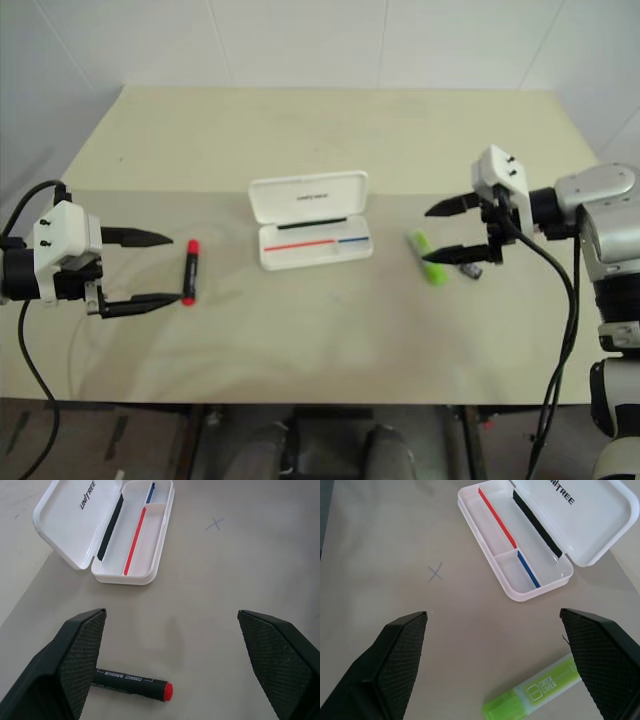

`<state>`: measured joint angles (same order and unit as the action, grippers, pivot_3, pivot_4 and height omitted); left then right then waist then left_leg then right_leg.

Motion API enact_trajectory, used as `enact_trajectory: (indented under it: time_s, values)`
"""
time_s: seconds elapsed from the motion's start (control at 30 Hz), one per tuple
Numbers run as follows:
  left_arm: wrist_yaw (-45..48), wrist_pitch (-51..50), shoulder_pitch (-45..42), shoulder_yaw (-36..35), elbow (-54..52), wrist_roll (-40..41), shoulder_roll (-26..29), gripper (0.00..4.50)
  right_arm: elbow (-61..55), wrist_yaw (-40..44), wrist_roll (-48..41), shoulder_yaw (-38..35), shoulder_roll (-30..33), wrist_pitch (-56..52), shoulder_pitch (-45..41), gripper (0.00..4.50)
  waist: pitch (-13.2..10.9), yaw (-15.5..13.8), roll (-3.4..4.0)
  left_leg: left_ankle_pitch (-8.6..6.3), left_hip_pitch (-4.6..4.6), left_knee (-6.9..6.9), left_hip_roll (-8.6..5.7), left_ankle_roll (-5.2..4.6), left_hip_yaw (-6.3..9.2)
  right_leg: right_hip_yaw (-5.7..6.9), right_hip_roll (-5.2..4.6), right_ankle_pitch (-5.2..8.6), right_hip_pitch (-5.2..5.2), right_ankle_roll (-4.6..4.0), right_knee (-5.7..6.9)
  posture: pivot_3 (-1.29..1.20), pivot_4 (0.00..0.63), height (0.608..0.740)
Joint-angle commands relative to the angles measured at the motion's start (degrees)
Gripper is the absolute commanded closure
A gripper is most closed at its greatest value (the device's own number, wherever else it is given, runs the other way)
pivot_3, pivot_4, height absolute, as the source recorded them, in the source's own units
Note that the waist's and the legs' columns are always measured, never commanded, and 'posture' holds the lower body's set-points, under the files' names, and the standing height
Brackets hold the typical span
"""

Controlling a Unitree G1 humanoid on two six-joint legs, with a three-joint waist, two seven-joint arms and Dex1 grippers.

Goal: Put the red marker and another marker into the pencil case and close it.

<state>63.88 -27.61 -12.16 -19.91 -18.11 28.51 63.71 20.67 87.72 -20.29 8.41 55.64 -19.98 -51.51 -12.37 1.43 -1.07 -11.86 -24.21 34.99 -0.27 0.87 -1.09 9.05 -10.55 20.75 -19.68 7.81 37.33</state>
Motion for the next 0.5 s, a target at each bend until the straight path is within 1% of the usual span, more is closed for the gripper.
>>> enact_trajectory:
  time_s: [0.03, 0.5]
  values:
    - [-0.06, 0.01, -0.47, -0.80, -1.65, 0.87, 0.15, 0.01, -1.03, 2.09, -0.61, -2.41, 0.17, 0.16, -1.32, 0.00, 0.00, 0.01, 0.00, 0.00, 0.00, 0.00, 0.00, 0.00, -0.01, -0.01, 0.00, 0.00, -0.01, 0.00, 0.00, 0.00, 0.150, 0.740]
    - [-0.07, -0.12, -0.76, -0.14, -1.88, 1.02, 0.05, 0.01, -1.60, 3.09, -1.02, -2.27, 0.24, -0.02, -1.12, 0.00, 0.00, 0.00, 0.00, -0.01, 0.00, 0.00, 0.01, 0.01, -0.03, -0.02, 0.01, 0.00, -0.01, -0.01, -0.01, 0.00, 0.150, 0.740]
